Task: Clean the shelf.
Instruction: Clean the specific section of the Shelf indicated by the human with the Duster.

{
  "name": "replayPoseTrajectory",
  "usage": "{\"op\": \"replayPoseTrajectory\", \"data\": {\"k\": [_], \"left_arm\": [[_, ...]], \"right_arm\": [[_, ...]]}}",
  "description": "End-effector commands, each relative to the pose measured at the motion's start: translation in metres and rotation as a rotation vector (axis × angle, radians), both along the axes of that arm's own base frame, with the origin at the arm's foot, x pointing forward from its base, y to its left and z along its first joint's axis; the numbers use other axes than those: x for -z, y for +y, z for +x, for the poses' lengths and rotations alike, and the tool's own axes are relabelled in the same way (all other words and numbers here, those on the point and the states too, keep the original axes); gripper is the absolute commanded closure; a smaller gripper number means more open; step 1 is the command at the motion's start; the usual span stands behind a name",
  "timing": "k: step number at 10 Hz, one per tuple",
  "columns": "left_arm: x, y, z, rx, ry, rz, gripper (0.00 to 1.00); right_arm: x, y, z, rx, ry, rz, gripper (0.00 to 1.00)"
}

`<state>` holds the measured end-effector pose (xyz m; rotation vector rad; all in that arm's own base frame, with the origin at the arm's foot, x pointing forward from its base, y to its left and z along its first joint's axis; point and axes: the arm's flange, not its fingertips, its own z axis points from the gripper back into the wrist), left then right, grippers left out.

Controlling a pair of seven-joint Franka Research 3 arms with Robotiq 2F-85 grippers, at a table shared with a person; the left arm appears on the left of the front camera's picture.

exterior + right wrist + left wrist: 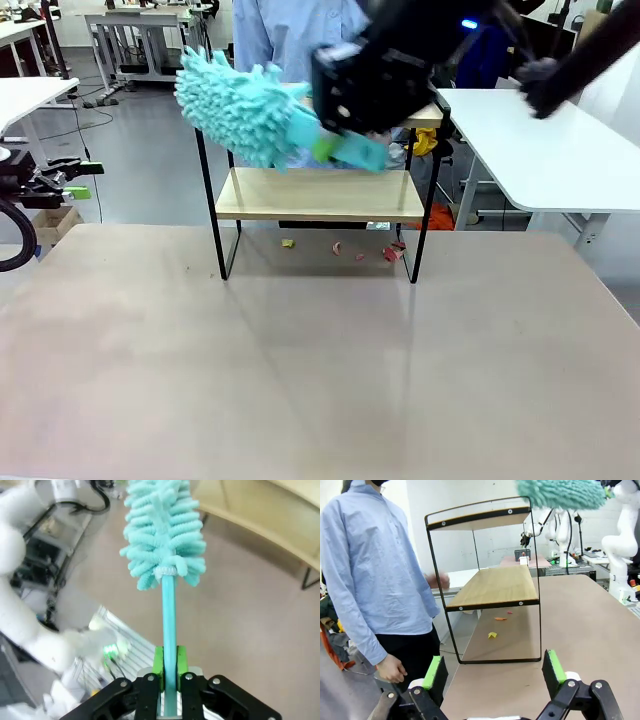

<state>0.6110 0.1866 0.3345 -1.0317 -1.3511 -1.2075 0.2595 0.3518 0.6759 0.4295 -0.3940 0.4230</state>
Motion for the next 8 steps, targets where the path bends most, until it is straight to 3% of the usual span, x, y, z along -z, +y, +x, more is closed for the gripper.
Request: {"op": "replayPoseTrajectory", "data": {"k": [1,3,4,8], "left_arm": [[-0.004,-0.001,-0.001,0.001,-0.004,0.001,0.0],[-0.004,-0.001,-0.001,0.001,-0.004,0.001,0.0],[-0.004,-0.001,-0.001,0.001,-0.004,0.001,0.0],[-0.004,-0.001,-0.001,0.001,-0.004,0.001,0.0]], "right_arm": [[-0.009,0.038,0.029,0.174,-0.103,-0.023,0.87],[-0.015,0.051,0.045,0.221,0.006,-0.032,0.87],[-0.005,0.035,0.021,0.132,-0.068,0.014,0.87],[-0.005,0.035,0.021,0.132,-0.068,0.014,0.87]]}}
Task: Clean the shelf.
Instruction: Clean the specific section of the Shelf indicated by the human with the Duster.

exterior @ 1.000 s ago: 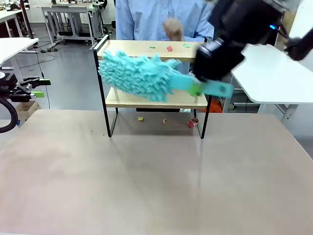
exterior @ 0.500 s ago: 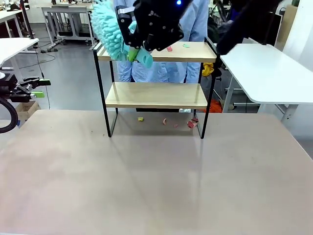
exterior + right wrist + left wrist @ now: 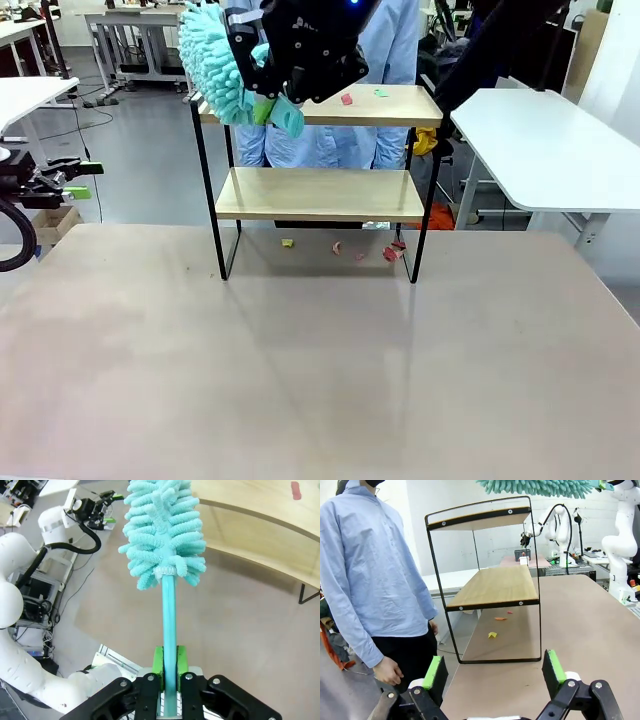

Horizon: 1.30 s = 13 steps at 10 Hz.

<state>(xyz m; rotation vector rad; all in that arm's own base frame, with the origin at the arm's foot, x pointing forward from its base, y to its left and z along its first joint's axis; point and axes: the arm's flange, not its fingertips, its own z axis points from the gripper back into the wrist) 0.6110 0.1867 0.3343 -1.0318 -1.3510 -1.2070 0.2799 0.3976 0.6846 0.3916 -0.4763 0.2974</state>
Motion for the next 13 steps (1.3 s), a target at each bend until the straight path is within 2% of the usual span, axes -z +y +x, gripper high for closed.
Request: {"op": "replayPoseTrajectory", "data": {"k": [1,2,4,7,10,13], "left_arm": [[-0.004,-0.001,-0.001,0.001,-0.005,0.001,0.0],[-0.004,-0.001,-0.001,0.001,-0.005,0.001,0.0],[-0.004,-0.001,-0.001,0.001,-0.005,0.001,0.0],[-0.004,-0.001,-0.001,0.001,-0.005,0.001,0.0],[-0.004,-0.001,-0.001,0.001,-0.005,0.001,0.0],[-0.004,-0.001,-0.001,0.001,-0.005,0.001,0.0]], "right_arm": [[0.001,0.0,0.003,0.003,0.002,-0.001,0.87],[-0.017,0.022,0.011,0.027,-0.026,-0.067,0.87],[-0.042,0.054,0.046,0.098,0.042,-0.072,0.87],[-0.062,0.092,0.086,0.186,0.072,-0.125,0.87],[-0.053,0.113,0.12,0.28,0.108,-0.176,0.87],[-0.031,0.123,0.138,0.274,0.15,-0.218,0.87]]}}
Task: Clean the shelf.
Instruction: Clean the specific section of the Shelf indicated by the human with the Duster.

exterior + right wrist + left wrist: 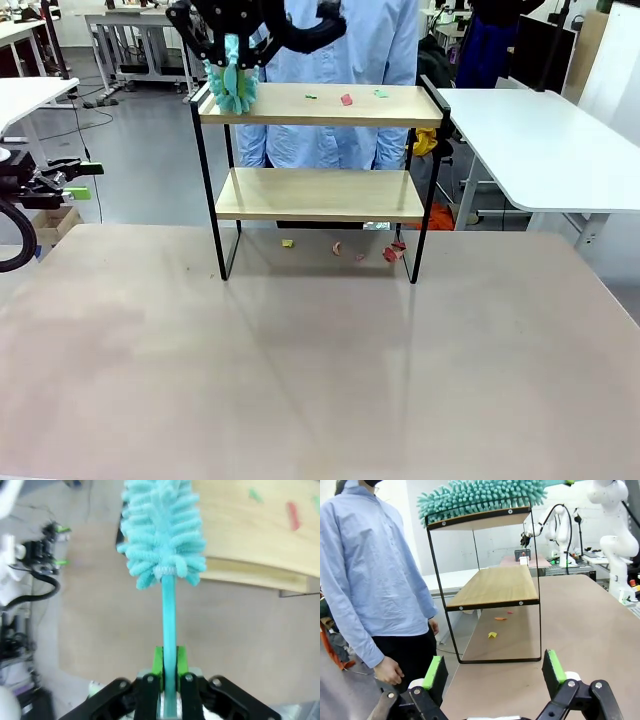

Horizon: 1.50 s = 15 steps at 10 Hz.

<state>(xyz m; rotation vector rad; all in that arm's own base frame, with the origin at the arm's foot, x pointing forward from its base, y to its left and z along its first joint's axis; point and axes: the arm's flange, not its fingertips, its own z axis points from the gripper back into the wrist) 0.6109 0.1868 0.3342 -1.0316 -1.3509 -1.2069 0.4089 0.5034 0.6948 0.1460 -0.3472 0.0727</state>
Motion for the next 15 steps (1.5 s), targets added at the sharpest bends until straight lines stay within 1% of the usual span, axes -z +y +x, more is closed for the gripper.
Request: {"op": "replayPoseTrajectory", "data": {"k": [1,2,3,4,9,10,11,15], "left_arm": [[-0.004,-0.001,-0.001,0.001,-0.005,0.001,0.0],[-0.004,-0.001,-0.001,0.001,-0.005,0.001,0.0],[-0.004,-0.001,-0.001,0.001,-0.005,0.001,0.0],[-0.004,-0.001,-0.001,0.001,-0.005,0.001,0.0],[-0.004,-0.001,-0.001,0.001,-0.005,0.001,0.0],[-0.004,-0.001,-0.001,0.001,-0.005,0.001,0.0],[-0.004,-0.001,-0.001,0.001,-0.005,0.001,0.0],[-0.004,-0.001,-0.001,0.001,-0.005,0.001,0.0]], "right_arm": [[-0.013,0.017,0.009,0.022,0.035,-0.015,0.87],[-0.006,0.011,0.011,0.022,0.073,-0.01,0.87],[-0.003,0.009,0.011,0.019,0.077,-0.018,0.87],[0.008,0.004,0.008,0.005,0.036,-0.012,0.87],[0.009,0.003,0.009,0.007,0.044,-0.018,0.87],[0.009,-0.018,0.009,0.033,0.065,-0.021,0.87],[0.013,-0.043,0.01,0.04,0.106,-0.02,0.87],[0.033,-0.125,0.006,0.08,0.214,-0.04,0.87]]}}
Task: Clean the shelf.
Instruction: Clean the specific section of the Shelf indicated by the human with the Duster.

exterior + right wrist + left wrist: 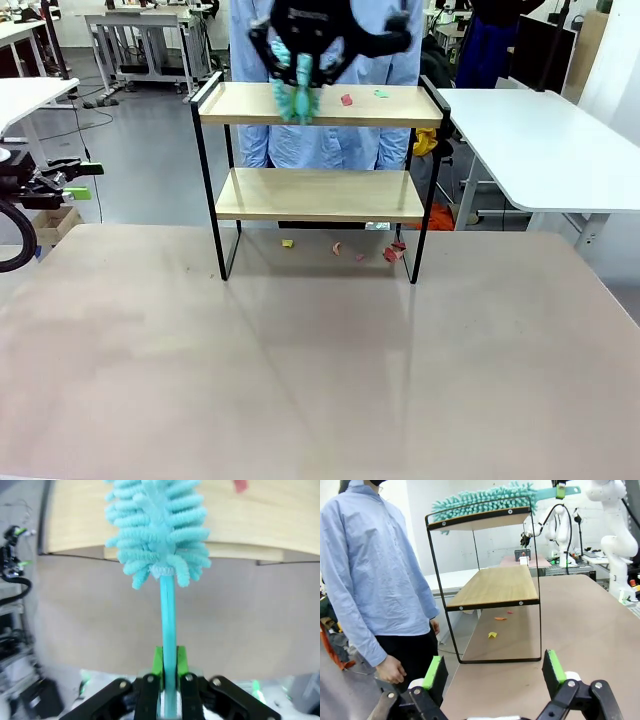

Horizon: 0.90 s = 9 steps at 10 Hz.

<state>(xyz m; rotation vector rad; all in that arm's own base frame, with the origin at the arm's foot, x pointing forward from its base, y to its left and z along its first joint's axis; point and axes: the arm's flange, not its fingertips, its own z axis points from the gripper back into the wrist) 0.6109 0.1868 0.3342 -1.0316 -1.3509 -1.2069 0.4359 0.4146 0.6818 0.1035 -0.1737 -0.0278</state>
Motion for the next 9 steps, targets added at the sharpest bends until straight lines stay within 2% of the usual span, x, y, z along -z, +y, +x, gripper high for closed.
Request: {"op": "replayPoseTrajectory", "data": {"k": [1,6,7,8,9], "left_arm": [[-0.004,-0.001,-0.001,0.001,-0.005,0.001,0.0],[-0.004,-0.001,-0.001,0.001,-0.005,0.001,0.0],[-0.004,-0.001,-0.001,0.001,-0.005,0.001,0.0],[-0.004,-0.001,-0.001,0.001,-0.005,0.001,0.0],[-0.004,-0.001,-0.001,0.001,-0.005,0.001,0.0]], "right_arm": [[0.025,-0.062,-0.022,0.017,0.056,-0.002,0.87],[0.028,-0.173,-0.028,0.171,0.072,-0.021,0.87],[0.025,-0.186,-0.031,0.157,0.059,-0.009,0.87],[0.019,-0.191,-0.038,0.121,0.006,0.01,0.87],[0.015,-0.173,-0.021,0.183,0.067,-0.04,0.87]]}}
